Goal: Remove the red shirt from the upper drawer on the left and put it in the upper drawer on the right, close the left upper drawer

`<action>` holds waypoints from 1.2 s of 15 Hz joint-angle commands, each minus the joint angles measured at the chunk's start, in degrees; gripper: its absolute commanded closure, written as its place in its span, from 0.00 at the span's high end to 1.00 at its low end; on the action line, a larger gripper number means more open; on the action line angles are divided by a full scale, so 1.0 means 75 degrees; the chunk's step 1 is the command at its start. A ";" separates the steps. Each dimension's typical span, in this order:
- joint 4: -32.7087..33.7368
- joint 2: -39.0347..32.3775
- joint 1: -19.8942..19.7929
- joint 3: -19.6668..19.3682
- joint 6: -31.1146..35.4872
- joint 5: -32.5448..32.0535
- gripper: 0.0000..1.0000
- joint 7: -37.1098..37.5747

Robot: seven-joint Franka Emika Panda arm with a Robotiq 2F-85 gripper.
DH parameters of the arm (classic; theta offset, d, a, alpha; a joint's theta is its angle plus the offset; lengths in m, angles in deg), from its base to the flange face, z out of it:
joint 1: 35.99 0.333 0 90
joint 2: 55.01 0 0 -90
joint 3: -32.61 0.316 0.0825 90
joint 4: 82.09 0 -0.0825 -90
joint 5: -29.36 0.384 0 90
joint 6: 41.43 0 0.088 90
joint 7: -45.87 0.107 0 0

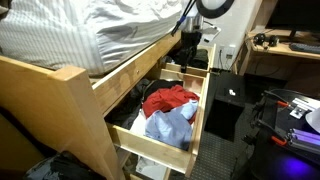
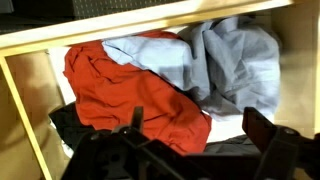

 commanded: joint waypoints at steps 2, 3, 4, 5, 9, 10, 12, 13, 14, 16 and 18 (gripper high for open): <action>0.0399 -0.0925 -0.0149 0.0132 0.0625 -0.0029 1.00 0.0685; 0.0175 -0.0755 -0.0054 0.0033 0.0582 -0.0309 1.00 0.0747; 0.0261 -0.0882 -0.0058 0.0043 0.0602 -0.0229 1.00 0.0747; 0.0320 -0.0937 -0.0058 0.0049 0.0602 -0.0194 1.00 0.0747; 0.0653 -0.1558 0.0445 -0.0658 0.0680 -0.1344 1.00 0.1971; 0.0704 -0.1819 0.0230 -0.0444 0.0773 -0.1226 1.00 0.1504; 0.0689 -0.2190 -0.0221 -0.0009 0.1023 -0.0899 1.00 0.0304; 0.0664 -0.2372 -0.0423 0.0180 0.1338 -0.0786 1.00 -0.0250; 0.0640 -0.2511 -0.0632 0.0383 0.1611 -0.0639 1.00 -0.0708; 0.0539 -0.2391 -0.0300 0.0101 0.1439 -0.0772 1.00 -0.0223; 0.0603 -0.2539 -0.0431 0.0193 0.1545 -0.0739 1.00 -0.0452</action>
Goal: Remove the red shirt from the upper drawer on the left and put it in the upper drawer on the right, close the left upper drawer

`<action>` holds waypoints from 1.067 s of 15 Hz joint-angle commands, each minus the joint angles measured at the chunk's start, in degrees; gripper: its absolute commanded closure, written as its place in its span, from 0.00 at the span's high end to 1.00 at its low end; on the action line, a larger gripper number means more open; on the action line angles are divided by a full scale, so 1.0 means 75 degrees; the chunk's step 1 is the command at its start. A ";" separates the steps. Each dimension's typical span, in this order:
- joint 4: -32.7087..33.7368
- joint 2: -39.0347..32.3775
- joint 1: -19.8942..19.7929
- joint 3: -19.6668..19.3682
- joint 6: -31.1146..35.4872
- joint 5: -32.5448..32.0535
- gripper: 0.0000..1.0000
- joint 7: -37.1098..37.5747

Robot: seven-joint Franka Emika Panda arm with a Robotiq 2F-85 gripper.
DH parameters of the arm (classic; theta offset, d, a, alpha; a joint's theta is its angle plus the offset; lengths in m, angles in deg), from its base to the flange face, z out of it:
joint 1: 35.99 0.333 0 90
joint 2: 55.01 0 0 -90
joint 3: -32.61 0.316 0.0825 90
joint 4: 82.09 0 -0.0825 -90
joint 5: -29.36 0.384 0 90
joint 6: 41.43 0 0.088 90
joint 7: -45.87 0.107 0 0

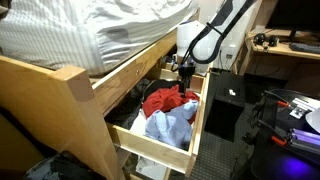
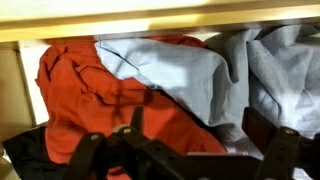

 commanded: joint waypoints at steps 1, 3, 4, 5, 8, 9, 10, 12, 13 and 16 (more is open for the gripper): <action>0.0104 0.0054 0.0115 -0.0113 -0.0185 -0.0103 1.00 0.0005; 0.0187 -0.0189 -0.0531 0.0544 0.0034 0.0037 1.00 -0.1469; 0.0229 -0.0337 -0.0649 0.0656 0.0170 0.0039 1.00 -0.1900; 0.0329 -0.0422 -0.0707 0.0718 -0.0047 0.0011 1.00 -0.2198; 0.0777 -0.0790 0.0421 -0.0645 -0.0006 -0.0650 1.00 -0.0139; 0.0921 -0.0983 0.0566 -0.0905 0.0166 -0.0779 1.00 0.0270; 0.1065 -0.1176 0.0724 -0.1151 0.0370 -0.0851 1.00 0.0715; 0.1384 -0.1553 0.1031 -0.1541 0.0650 -0.0799 1.00 0.1602; 0.1562 -0.1760 0.1161 -0.1707 0.0775 -0.0708 1.00 0.2016; 0.1492 -0.1713 0.1088 -0.1633 0.0682 -0.0527 1.00 0.2164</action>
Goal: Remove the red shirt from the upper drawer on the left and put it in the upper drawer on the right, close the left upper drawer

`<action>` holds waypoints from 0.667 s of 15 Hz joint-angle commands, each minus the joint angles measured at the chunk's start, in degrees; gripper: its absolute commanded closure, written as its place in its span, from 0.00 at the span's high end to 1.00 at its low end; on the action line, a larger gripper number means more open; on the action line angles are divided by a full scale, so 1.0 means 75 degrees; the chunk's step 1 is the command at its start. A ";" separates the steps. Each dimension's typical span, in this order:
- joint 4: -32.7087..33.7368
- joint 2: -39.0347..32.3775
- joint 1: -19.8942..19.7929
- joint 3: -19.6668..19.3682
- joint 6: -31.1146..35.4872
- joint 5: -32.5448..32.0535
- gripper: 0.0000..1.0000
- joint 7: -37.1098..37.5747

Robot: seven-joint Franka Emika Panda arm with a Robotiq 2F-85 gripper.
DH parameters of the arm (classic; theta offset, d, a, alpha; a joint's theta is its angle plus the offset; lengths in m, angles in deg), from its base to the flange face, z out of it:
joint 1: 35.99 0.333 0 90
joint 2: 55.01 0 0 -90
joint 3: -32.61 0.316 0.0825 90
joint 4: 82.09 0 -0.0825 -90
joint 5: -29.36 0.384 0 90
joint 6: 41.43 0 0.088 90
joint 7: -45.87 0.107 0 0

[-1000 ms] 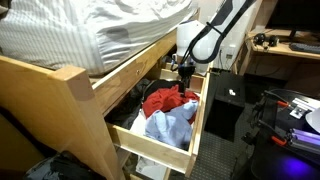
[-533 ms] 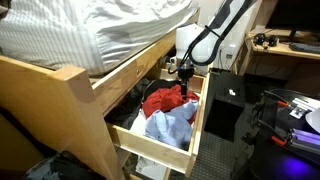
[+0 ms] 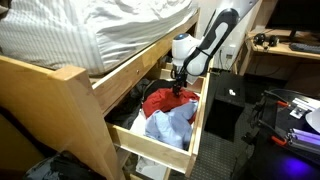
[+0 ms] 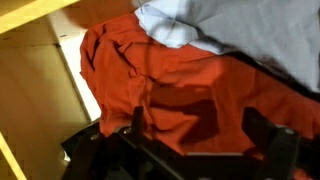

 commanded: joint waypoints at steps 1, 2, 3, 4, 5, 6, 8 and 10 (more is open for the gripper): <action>0.0148 -0.0156 0.0053 -0.0049 -0.0001 0.0135 1.00 0.0177; 0.0246 -0.0253 0.0065 -0.0057 0.0002 0.0190 1.00 0.0291; 0.0299 -0.0303 0.0067 -0.0060 0.0002 0.0223 1.00 0.0334; 0.0318 -0.0309 0.0067 -0.0062 0.0003 0.0239 1.00 0.0352; 0.0420 -0.0430 0.0213 -0.0255 -0.0037 0.0218 1.00 0.0605; 0.0525 -0.0639 0.0351 -0.0425 0.0246 0.0229 1.00 0.0932; 0.0608 -0.0758 0.0422 -0.0536 0.0399 0.0331 1.00 0.1290; 0.0769 -0.0918 0.0559 -0.0721 0.0501 0.0382 1.00 0.1593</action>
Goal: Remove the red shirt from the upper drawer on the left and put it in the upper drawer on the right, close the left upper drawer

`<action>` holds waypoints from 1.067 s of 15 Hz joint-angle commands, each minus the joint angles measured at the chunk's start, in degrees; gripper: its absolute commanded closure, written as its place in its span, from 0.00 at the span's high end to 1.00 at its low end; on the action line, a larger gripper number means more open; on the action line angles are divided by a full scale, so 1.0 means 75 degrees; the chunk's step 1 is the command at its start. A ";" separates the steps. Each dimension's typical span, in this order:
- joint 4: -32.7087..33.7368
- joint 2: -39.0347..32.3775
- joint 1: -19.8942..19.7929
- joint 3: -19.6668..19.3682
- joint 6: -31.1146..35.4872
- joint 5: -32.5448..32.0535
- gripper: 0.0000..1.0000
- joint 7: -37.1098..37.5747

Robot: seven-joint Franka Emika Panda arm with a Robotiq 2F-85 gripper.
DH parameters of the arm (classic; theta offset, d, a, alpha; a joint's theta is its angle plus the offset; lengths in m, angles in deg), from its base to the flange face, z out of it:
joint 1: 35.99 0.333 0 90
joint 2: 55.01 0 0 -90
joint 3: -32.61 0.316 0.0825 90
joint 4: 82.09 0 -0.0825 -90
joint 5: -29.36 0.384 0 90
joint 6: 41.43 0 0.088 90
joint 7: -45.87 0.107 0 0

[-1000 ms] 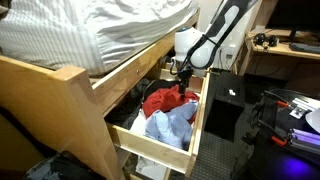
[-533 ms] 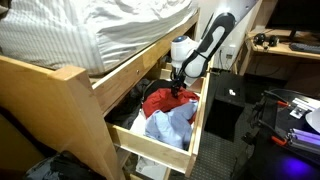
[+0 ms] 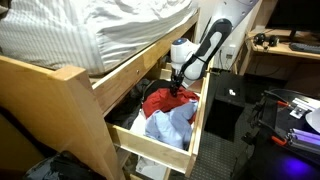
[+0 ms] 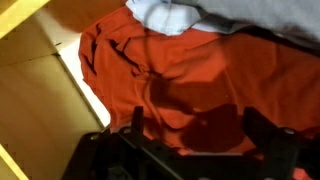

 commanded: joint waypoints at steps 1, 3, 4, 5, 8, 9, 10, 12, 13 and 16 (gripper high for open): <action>0.0382 -0.0441 0.0259 -0.0296 0.0406 0.0256 1.00 0.0488; 0.0396 -0.0426 -0.0500 0.0535 0.1109 0.0706 1.00 -0.0144; 0.0429 -0.0482 -0.0676 0.0776 0.1368 0.0922 0.88 -0.0341; 0.0399 -0.0470 -0.0912 0.1114 0.1655 0.1133 0.72 -0.0625; 0.0470 -0.0603 -0.1412 0.1763 0.2060 0.1480 0.52 -0.1268; 0.0454 -0.0607 -0.1560 0.1938 0.2119 0.1548 0.44 -0.1441; 0.0467 -0.0635 -0.1674 0.2066 0.2129 0.1604 0.38 -0.1559; 0.0467 -0.0632 -0.1870 0.2276 0.2031 0.1689 0.24 -0.1759; 0.0455 -0.0609 -0.1929 0.2336 0.1915 0.1731 0.16 -0.1825; 0.0480 -0.0625 -0.1870 0.2227 0.1793 0.1806 0.02 -0.1753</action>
